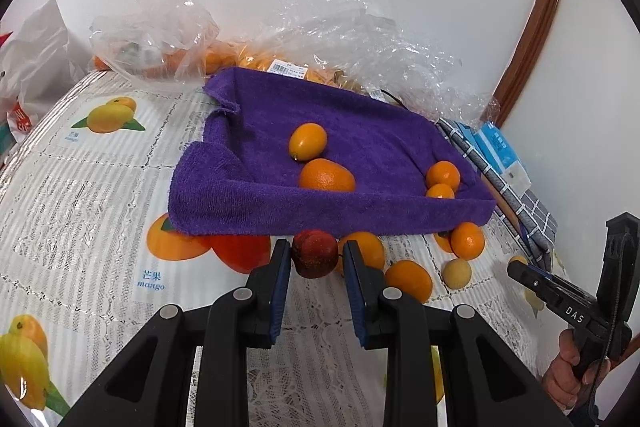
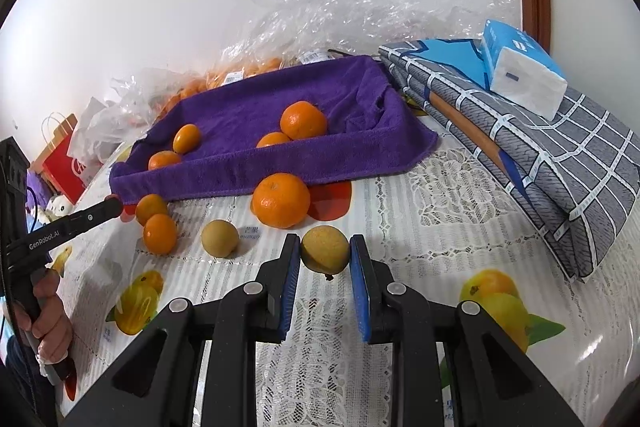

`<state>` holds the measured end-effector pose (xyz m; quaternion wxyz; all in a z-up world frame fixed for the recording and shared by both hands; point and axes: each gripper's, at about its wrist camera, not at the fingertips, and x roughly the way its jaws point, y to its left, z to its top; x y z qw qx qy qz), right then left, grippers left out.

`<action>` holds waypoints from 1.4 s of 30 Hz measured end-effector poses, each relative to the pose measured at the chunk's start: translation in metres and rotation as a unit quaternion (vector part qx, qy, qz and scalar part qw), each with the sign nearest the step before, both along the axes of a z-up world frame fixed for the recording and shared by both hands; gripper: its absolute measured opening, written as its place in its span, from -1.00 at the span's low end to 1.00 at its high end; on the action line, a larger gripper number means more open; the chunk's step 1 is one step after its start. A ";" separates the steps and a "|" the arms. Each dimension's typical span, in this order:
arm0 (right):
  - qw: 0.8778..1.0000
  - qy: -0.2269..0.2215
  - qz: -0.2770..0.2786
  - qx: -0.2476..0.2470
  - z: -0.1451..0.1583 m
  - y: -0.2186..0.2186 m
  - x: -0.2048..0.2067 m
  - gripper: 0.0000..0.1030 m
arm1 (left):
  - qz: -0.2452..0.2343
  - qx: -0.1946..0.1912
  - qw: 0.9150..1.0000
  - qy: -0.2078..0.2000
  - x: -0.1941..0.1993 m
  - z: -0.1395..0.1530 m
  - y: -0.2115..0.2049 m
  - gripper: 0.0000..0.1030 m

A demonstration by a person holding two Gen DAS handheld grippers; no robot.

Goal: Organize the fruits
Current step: 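Grasp a small red fruit with the left tool while the right tool holds the yellow-green fruit, then carry the red fruit onto the towel and open the left tool while the right tool carries its fruit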

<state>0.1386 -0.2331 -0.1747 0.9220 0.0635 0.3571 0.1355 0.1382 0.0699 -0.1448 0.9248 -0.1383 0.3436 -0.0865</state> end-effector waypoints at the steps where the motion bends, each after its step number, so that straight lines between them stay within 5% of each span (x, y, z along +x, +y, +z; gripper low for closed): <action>1: 1.000 -0.001 0.000 0.002 0.000 -0.001 0.000 -0.51 | 0.001 0.000 1.000 -0.001 0.000 0.000 0.001 -0.50; 17: 1.000 -0.009 -0.028 0.006 0.005 -0.009 -0.006 -0.51 | 0.005 -0.011 1.000 -0.029 -0.006 0.010 0.004 -0.50; 27: 0.999 -0.032 -0.023 -0.004 0.048 0.008 -0.002 -0.51 | 0.014 -0.003 0.997 -0.072 -0.020 0.040 0.005 -0.50; 36: 0.997 -0.058 -0.039 0.013 0.080 0.021 0.044 -0.51 | 0.005 -0.014 0.993 -0.115 0.017 0.090 0.011 -0.50; 42: 0.996 -0.077 -0.037 0.023 0.092 0.037 0.080 -0.51 | 0.022 -0.028 0.994 -0.106 0.059 0.085 0.017 -0.50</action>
